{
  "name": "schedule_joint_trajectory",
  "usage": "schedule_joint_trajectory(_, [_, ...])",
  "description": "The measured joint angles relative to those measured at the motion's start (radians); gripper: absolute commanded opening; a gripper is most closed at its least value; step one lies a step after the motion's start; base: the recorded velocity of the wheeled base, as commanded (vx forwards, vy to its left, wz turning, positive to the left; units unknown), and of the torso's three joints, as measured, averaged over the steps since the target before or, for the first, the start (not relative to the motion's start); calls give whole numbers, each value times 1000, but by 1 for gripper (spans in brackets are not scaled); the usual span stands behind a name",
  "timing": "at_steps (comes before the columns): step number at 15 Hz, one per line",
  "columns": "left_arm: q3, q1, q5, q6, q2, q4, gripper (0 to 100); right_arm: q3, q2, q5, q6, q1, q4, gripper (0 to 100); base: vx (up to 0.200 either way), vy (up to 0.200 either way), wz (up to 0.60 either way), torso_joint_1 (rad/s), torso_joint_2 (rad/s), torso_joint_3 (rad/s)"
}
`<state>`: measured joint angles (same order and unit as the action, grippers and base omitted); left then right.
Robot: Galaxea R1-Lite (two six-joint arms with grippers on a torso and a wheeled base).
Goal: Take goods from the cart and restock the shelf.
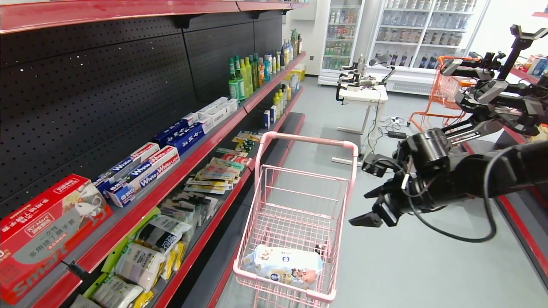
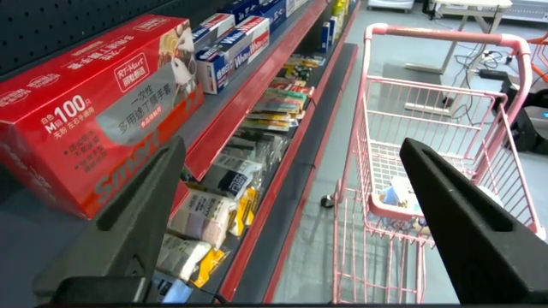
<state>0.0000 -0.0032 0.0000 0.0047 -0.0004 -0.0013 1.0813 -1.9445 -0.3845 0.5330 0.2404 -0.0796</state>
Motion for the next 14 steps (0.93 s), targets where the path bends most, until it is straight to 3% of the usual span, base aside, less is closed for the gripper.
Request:
schedule_joint_trajectory(5, [0,0,0,0,0,0,100,87,-184,-1,-51,143,7,100,0,0,0,0,0,0])
schedule_joint_trajectory(14, [0,0,0,0,0,0,100,141,-321,-3,-31,194,37,100,0,0,0,-44,91,50])
